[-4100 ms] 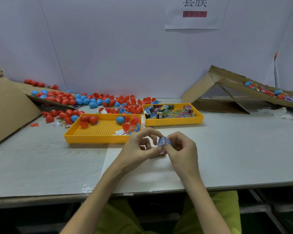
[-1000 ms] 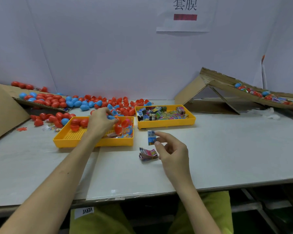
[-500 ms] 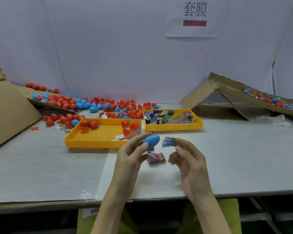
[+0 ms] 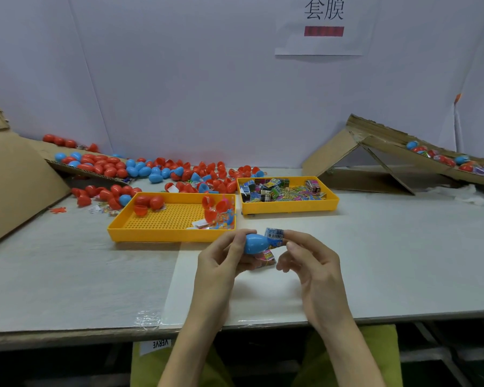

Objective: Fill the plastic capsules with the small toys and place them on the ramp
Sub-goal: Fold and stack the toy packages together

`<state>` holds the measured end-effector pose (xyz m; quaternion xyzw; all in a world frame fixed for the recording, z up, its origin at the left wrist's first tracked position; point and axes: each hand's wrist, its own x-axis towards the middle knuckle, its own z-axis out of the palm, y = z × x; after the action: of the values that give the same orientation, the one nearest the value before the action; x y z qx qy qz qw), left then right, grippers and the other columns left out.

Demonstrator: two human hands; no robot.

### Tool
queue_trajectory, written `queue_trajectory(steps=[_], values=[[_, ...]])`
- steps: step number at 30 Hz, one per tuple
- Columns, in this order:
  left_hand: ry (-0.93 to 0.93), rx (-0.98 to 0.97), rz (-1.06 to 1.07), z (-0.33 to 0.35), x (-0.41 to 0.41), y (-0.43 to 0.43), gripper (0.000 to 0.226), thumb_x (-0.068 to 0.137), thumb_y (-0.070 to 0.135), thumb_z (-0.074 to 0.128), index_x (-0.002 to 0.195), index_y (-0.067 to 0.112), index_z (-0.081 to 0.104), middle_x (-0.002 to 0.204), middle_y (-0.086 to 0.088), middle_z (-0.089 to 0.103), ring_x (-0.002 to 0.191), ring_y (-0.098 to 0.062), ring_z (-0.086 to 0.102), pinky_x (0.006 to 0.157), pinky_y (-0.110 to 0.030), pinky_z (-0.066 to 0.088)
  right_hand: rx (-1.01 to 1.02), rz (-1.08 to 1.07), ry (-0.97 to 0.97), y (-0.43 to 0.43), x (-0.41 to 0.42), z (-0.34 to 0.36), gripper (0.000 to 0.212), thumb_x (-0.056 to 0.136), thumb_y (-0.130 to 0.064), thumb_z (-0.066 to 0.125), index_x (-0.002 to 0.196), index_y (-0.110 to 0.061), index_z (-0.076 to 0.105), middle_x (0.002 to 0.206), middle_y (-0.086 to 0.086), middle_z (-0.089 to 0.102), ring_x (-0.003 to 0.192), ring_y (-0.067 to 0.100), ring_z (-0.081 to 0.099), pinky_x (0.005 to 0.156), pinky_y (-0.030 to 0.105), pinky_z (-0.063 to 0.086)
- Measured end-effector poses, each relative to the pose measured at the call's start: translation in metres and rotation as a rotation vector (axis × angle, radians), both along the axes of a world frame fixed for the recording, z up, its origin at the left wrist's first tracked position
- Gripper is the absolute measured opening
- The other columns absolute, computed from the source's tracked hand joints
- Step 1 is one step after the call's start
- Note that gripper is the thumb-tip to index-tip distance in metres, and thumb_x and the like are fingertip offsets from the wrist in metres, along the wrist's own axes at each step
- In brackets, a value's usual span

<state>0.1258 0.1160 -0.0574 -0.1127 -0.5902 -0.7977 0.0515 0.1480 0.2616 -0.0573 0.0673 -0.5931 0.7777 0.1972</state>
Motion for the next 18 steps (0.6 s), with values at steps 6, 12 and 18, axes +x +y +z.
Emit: queue_trajectory(steps=[6,12,18], values=[[-0.017,-0.003,0.021,-0.0029,-0.0023,0.001,0.037,0.082,0.049,0.059,0.1,0.021,0.075,0.077,-0.012,0.074,0.068,-0.017,0.07,0.063,-0.021,0.055,0.01,0.005,0.013,0.0008,0.0002,-0.0002,0.016,0.081,-0.017,0.068,0.087,-0.026,0.08,0.071,0.002,0.069,0.059,0.015,0.06,0.063,0.028,0.051],[-0.021,0.008,0.032,-0.005,-0.005,0.0004,0.047,0.077,0.056,0.061,0.099,0.016,0.074,0.073,-0.014,0.072,0.061,-0.015,0.066,0.059,-0.02,0.053,0.0,-0.008,0.005,0.001,-0.0002,-0.0009,0.021,0.077,-0.028,0.063,0.089,-0.028,0.081,0.077,0.004,0.072,0.061,0.014,0.061,0.064,0.029,0.052],[-0.001,-0.04,0.002,-0.0064,-0.0059,0.0004,0.041,0.08,0.052,0.062,0.096,0.016,0.072,0.07,-0.007,0.07,0.059,-0.012,0.064,0.058,-0.02,0.054,0.039,0.006,0.008,0.0005,-0.0003,-0.0006,0.012,0.079,-0.023,0.073,0.087,-0.028,0.081,0.073,0.004,0.071,0.061,0.016,0.061,0.065,0.031,0.051]])
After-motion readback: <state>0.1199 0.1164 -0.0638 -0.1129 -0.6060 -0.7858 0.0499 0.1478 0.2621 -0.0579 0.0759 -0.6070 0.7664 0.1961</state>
